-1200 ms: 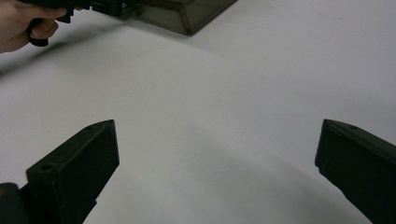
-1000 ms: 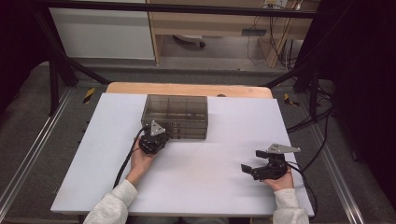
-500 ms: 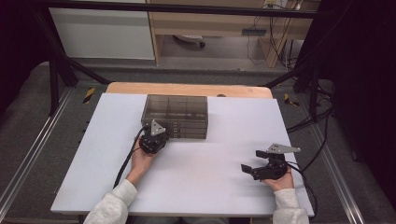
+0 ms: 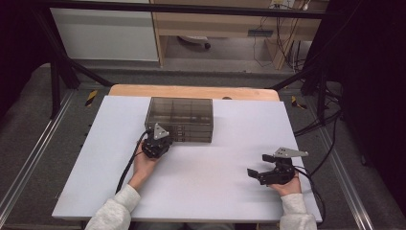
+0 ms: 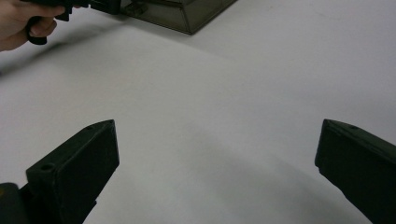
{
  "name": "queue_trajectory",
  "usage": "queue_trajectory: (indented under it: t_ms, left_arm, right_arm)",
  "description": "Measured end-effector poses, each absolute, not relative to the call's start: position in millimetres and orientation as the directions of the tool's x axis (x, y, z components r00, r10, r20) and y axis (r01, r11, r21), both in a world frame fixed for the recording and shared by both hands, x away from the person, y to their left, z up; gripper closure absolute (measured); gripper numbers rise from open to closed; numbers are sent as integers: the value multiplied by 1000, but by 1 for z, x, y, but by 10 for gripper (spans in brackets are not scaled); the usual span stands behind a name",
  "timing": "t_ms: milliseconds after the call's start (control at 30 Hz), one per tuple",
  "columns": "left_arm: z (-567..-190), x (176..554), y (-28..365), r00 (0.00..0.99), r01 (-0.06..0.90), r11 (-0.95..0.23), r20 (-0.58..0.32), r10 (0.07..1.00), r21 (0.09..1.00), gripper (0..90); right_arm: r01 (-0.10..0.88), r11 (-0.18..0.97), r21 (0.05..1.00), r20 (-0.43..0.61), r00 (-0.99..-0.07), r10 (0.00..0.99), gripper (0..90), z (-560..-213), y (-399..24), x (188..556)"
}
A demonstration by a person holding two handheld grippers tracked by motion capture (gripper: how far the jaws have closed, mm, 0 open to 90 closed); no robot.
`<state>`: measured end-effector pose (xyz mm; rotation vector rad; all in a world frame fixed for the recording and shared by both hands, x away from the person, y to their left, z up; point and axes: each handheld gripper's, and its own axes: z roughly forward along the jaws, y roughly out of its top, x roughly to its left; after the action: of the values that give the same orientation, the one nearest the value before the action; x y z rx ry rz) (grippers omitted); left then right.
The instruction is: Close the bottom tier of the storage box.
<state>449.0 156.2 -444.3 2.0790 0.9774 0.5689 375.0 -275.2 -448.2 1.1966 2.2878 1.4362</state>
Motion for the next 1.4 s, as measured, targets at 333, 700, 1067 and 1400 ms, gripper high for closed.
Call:
queue_trajectory:
  t_ms: [333,700,1067,1400]
  left_arm:
    - [-435,432,165,641,462,-431,44,766,775,785]
    - [-428,417,183,646,476,-422,18,763,772,484]
    - [-427,401,203,646,487,-396,-15,763,778,230]
    - [-429,388,227,640,506,-384,-39,767,772,75]
  right_arm:
    - [533,204,821,249,-656,713,3,-448,-275,375]
    - [533,202,821,250,-655,713,2,-448,-275,375]
    - [532,203,822,249,-656,713,2,-448,-275,375]
    - [531,207,822,246,-658,712,3,-448,-275,375]
